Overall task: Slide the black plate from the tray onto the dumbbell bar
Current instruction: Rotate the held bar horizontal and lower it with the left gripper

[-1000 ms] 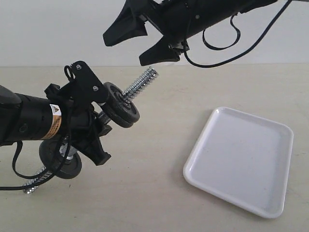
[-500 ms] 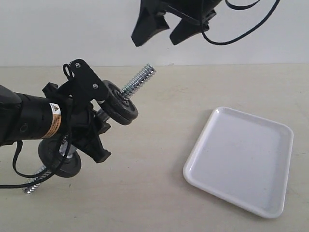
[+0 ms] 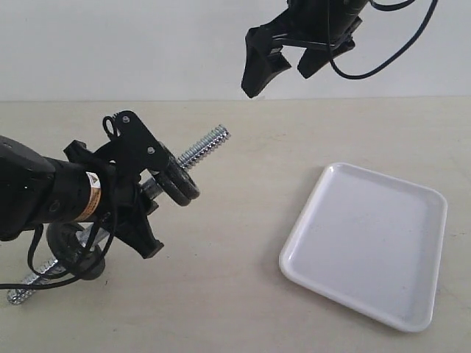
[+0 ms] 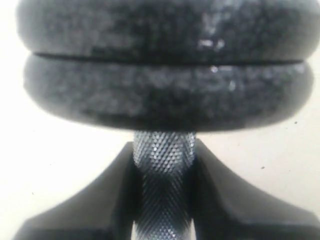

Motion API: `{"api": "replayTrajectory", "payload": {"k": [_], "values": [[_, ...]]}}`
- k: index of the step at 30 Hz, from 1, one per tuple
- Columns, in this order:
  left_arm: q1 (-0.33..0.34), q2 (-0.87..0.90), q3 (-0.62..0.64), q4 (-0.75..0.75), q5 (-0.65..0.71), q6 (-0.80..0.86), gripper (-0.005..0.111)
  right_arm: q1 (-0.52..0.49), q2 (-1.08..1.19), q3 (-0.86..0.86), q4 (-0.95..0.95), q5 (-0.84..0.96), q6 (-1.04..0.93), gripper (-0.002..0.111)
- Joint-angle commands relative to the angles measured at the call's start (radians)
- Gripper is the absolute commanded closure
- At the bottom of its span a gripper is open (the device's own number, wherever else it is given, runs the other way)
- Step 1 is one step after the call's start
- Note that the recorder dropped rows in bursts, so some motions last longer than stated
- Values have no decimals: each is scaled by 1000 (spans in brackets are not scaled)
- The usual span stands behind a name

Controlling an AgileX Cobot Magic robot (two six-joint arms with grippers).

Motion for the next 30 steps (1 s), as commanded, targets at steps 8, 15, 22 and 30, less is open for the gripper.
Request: {"api": "replayTrajectory", "payload": {"k": [8,15,22,30], "values": [[17,-37,-47,22,62,-8,102,-1,-10,-7,-3,6,43,3],[26,1,-47,22,64,-8,102,-1,-10,-7,39,6,34,3],[29,62,-47,22,67,-8,102,-1,-10,-7,73,6,20,25],[29,76,-47,22,90,-10,102,-1,-10,-7,92,6,8,26]]}}
